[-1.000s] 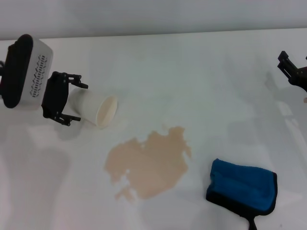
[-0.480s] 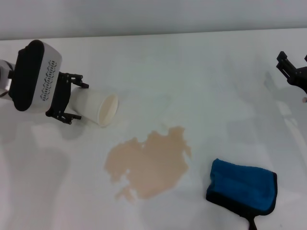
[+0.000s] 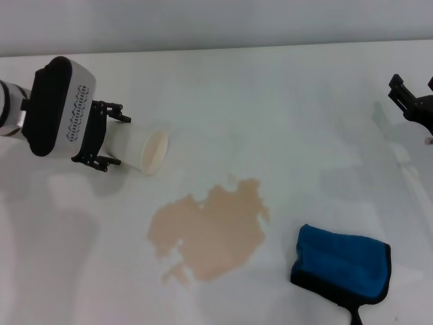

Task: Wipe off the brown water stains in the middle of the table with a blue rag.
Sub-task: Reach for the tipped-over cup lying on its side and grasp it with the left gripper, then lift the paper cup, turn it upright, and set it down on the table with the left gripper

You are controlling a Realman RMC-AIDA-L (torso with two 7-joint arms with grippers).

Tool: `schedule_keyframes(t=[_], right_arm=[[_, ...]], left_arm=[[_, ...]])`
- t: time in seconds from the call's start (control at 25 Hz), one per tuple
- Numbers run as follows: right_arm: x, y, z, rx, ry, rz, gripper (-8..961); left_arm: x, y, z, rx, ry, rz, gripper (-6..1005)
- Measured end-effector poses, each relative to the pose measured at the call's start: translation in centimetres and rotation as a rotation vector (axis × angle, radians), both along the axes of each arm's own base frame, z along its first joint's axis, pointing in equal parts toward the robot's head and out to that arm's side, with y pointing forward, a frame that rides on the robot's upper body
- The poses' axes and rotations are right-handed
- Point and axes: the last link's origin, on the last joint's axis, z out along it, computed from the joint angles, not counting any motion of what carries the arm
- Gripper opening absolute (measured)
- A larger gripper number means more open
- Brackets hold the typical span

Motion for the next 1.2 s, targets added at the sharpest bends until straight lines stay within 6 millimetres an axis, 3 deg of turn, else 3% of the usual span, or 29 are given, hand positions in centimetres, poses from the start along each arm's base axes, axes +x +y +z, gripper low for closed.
schedule_keyframes(t=[0.6, 1.04, 1.2], right_arm=[[0.0, 0.1, 0.2, 0.004, -0.005, 0.003, 844], [-0.1, 0.3, 0.3, 0.005, -0.007, 0.008, 842], [-0.2, 0.4, 0.3, 0.005, -0.007, 0.012, 842]], left_arm=[[0.5, 0.2, -0.3, 0.022, -0.043, 0.006, 700], [1.3, 1.0, 0.8, 0.153, -0.283, 0.087, 669], [0.5, 0.5, 1.0, 0.236, -0.438, 0.165, 670]])
